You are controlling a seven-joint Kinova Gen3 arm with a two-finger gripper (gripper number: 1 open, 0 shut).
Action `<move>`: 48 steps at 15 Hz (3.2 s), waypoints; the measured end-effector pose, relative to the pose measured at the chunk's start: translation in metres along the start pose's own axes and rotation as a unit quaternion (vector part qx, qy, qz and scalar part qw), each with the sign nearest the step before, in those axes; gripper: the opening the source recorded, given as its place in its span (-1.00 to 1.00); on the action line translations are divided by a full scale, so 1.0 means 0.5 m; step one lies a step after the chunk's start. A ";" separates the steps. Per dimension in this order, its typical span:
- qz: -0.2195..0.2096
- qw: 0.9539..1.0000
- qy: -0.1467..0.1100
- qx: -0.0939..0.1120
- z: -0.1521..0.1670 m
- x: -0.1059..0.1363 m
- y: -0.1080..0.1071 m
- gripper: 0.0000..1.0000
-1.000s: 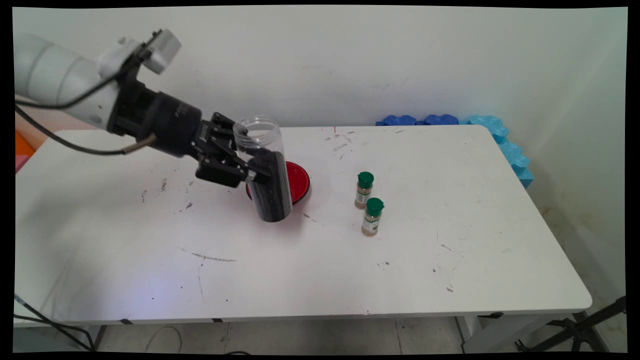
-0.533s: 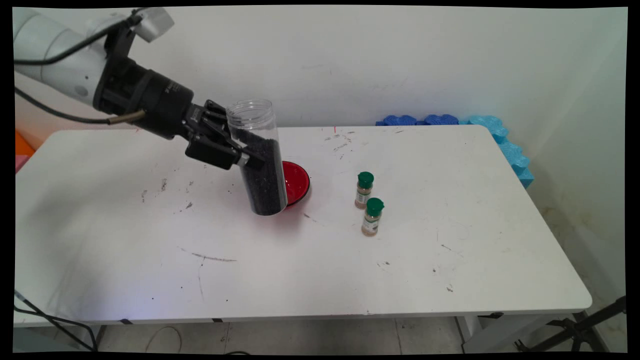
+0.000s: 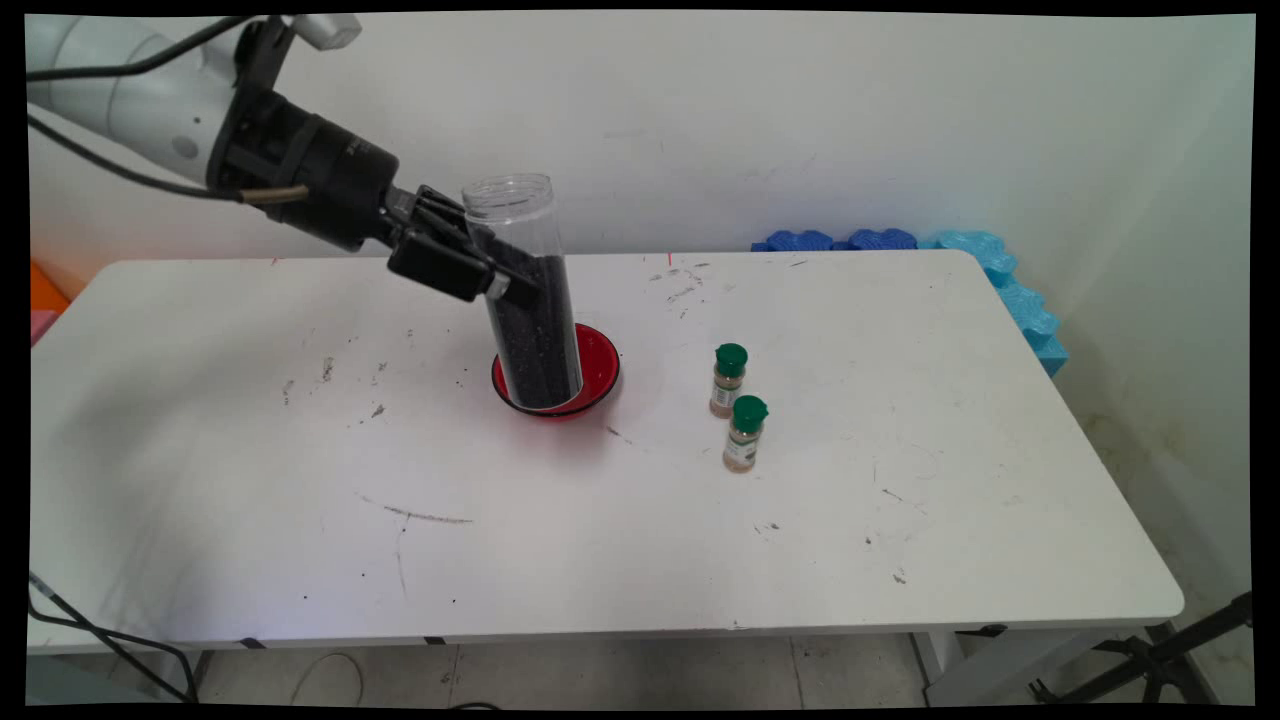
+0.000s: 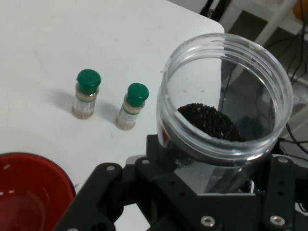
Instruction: Pour the black seasoning powder in the red bowl
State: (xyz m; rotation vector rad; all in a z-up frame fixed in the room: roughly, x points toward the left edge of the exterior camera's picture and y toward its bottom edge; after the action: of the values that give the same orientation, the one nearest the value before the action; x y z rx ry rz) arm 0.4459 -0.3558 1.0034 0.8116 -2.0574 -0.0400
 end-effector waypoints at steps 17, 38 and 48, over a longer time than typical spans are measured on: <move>-0.267 0.964 0.001 0.007 0.048 -0.047 -0.095 -1.00; -0.541 0.841 -0.011 -0.016 0.134 -0.132 -0.141 -1.00; -0.637 0.769 -0.011 -0.051 0.168 -0.138 -0.167 -1.00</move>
State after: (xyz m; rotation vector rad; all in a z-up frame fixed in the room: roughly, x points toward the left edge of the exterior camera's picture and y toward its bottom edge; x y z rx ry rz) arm 0.4529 -0.4050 0.8756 1.9726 -1.1302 -0.8932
